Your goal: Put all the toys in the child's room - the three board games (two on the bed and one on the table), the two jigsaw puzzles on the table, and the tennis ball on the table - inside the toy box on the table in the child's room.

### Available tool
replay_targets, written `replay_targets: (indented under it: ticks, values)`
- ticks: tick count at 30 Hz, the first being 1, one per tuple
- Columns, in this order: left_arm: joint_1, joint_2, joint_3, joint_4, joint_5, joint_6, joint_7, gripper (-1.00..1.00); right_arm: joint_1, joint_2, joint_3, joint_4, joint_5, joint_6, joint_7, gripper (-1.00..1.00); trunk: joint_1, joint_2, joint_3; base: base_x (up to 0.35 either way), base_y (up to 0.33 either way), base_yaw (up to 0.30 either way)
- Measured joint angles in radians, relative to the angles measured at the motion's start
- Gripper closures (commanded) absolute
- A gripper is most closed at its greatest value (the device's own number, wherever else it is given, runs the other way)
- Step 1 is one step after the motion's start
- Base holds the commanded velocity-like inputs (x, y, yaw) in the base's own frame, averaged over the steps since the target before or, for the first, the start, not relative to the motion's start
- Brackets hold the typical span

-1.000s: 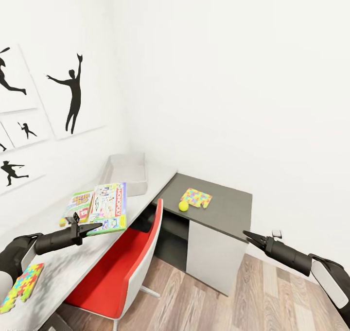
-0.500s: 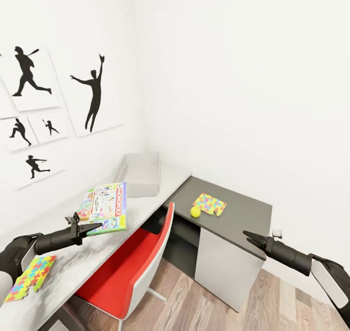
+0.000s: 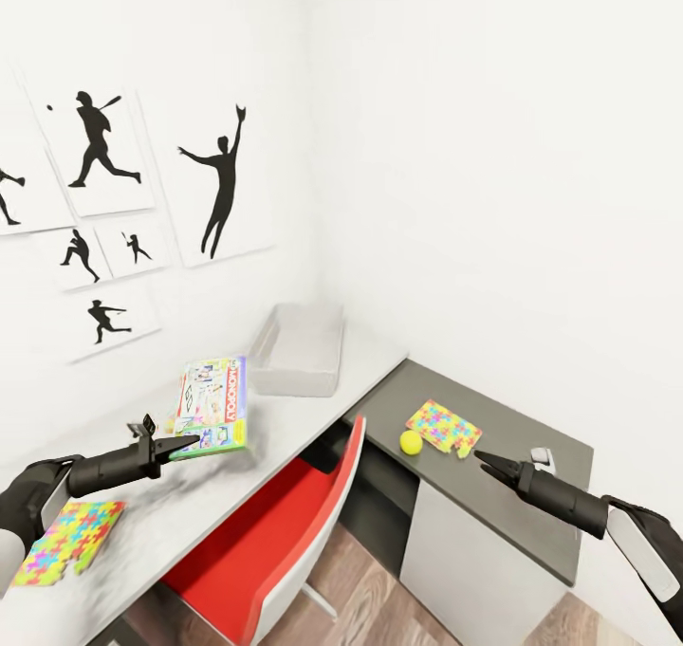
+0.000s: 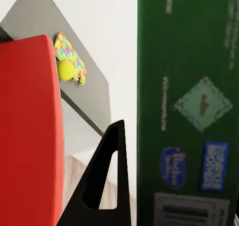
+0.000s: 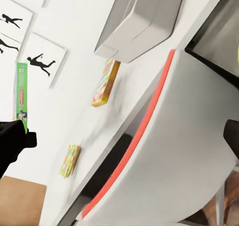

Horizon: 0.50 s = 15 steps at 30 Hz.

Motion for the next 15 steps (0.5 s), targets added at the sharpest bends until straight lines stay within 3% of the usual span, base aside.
replay_targets:
  ticks: [5, 15]
  values:
    - [0.000, 0.000, -0.001, 0.000, 0.001, 0.000, 0.000, 1.00, 0.000, 0.000, 0.000, 0.000, 0.000, 0.000, 0.000, -1.00, 0.000, 0.000, 0.000, 0.112, -0.004, 0.291]
    - [0.000, 0.000, -0.001, 0.000, 0.002, 0.000, 0.000, 1.00, 0.000, 0.000, 0.000, 0.000, 0.000, 0.000, 0.000, -1.00, 0.000, 0.000, 0.000, 0.014, 0.000, 0.291]
